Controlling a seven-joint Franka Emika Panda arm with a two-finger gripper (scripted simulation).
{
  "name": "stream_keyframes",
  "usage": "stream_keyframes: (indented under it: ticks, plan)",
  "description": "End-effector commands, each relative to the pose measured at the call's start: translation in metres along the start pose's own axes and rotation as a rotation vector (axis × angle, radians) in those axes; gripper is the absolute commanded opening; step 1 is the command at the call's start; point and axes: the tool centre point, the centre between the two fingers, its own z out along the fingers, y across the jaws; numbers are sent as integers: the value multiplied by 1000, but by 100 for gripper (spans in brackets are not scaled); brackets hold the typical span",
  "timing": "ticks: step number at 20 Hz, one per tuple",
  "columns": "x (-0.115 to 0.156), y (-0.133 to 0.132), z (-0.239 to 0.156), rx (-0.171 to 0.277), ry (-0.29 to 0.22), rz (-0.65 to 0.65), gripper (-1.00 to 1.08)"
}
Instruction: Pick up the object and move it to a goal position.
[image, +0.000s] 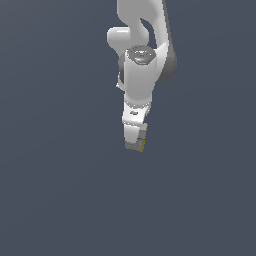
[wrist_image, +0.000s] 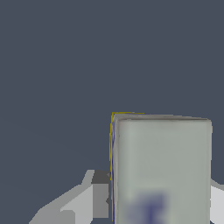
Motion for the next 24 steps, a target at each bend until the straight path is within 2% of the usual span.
stream_keyframes:
  ticks: [1,24]
  plan:
    - [11,12,-9,0,0,0,-100]
    - [88,103,-71,0,0,1,-100]
